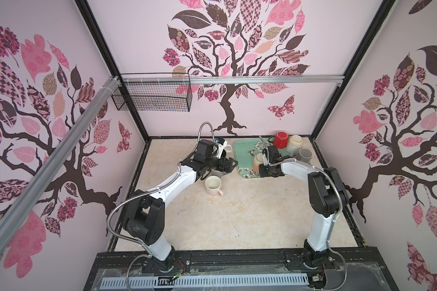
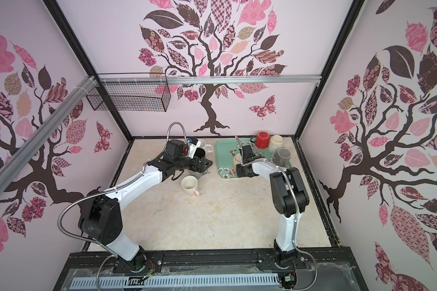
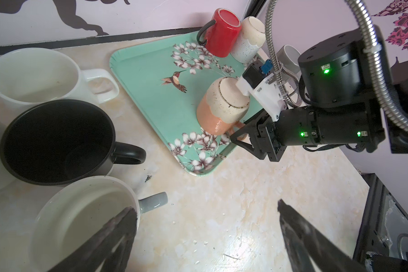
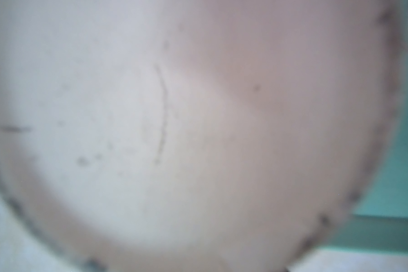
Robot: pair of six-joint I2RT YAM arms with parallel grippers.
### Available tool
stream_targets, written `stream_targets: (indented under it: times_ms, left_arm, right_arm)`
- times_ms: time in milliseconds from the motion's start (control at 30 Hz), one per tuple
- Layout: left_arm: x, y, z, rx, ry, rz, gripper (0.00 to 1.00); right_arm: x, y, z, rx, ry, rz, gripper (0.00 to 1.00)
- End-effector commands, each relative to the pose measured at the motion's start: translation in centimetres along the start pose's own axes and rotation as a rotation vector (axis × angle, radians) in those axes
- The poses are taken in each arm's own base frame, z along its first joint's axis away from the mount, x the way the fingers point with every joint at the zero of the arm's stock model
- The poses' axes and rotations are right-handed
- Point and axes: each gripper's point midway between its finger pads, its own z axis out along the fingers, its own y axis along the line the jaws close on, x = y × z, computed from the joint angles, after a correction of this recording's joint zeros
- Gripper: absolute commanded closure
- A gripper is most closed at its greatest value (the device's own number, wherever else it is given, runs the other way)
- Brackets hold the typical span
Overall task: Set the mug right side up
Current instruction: 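Lift the peach mug off the tray with right gripper while left gripper approaches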
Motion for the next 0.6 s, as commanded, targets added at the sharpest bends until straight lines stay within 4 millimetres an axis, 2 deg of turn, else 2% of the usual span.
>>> stream_targets:
  times_ms: [0,267,367,467,567]
  left_arm:
    - [1.7,0.0,0.8,-0.004,0.043,-0.011,0.03]
    - [2.6,-0.6,1.9,0.037,0.073,-0.03,0.11]
    - [2.6,-0.8,2.1,0.049,0.075,-0.029,0.13]
    - [2.7,-0.9,2.1,0.048,0.079,-0.027,0.14]
    - [3.0,-0.8,2.2,0.045,0.086,-0.025,0.15]
  right_arm:
    - [-3.0,0.5,-3.3,-0.011,-0.1,0.005,0.51]
    - [-3.2,0.3,-2.9,0.001,-0.1,-0.002,0.55]
    - [-3.1,0.3,-2.5,0.008,-0.09,-0.011,0.65]
    - [-2.8,0.1,-2.1,0.018,-0.079,-0.018,0.8]
    - [-3.1,0.1,-2.5,0.025,-0.092,-0.028,0.93]
